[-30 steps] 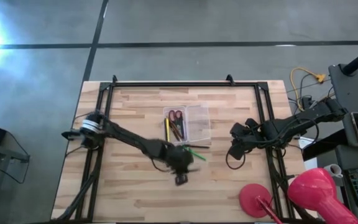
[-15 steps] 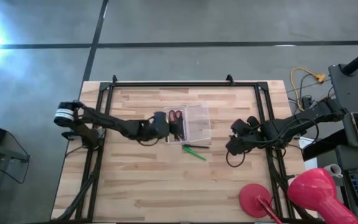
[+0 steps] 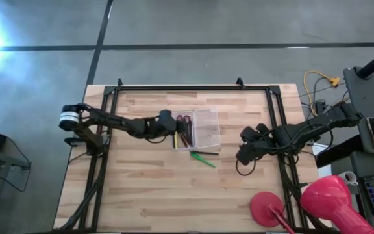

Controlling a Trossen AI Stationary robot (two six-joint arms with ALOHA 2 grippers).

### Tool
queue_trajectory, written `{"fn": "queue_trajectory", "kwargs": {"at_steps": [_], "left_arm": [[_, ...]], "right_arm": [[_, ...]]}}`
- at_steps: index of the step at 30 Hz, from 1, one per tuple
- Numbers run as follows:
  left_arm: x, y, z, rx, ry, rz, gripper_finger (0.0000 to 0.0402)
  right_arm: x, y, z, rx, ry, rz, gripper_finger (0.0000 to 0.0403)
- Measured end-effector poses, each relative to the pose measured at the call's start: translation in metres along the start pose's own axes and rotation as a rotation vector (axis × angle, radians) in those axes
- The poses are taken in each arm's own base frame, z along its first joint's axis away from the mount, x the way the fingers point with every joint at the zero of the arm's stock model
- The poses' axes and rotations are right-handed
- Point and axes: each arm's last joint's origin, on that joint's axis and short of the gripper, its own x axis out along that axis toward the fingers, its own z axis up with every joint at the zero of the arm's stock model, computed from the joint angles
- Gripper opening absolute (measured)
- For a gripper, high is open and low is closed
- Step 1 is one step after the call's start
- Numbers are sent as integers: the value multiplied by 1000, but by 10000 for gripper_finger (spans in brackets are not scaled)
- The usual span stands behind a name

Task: Pick & place school supplies into a supply box
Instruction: Put the black pen into the transparent supply box

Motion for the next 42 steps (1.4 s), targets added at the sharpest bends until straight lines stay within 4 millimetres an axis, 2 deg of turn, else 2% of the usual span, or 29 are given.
{"fn": "queue_trajectory", "kwargs": {"at_steps": [5, 9, 13, 17, 23, 26, 29, 38, 42], "left_arm": [[-13, -17, -5, 69, 20, -67, 108], [-28, -29, -25, 147, 127, -90, 103], [-40, -19, -52, 265, 246, 34, 86], [-46, -9, -66, 269, 285, 72, 74], [-43, 4, -67, 262, 286, 112, 72], [-43, 6, -67, 263, 284, 120, 72], [-43, 6, -67, 264, 285, 120, 72], [-44, 6, -68, 264, 287, 116, 72], [-42, 8, -69, 268, 288, 123, 72]], "right_arm": [[6, 4, 0, -31, 99, 88, 164], [18, 19, 5, 10, 183, 222, 154], [38, 39, 14, 51, 156, 295, 145], [68, 46, 22, 101, 167, 266, 141], [108, 37, 38, 163, 176, 150, 148], [121, 27, 47, 209, 158, 97, 152], [122, 21, 53, 228, 133, 89, 155], [96, 14, 69, 195, -78, 77, 158], [95, 7, 74, 190, -108, 42, 157]]}}
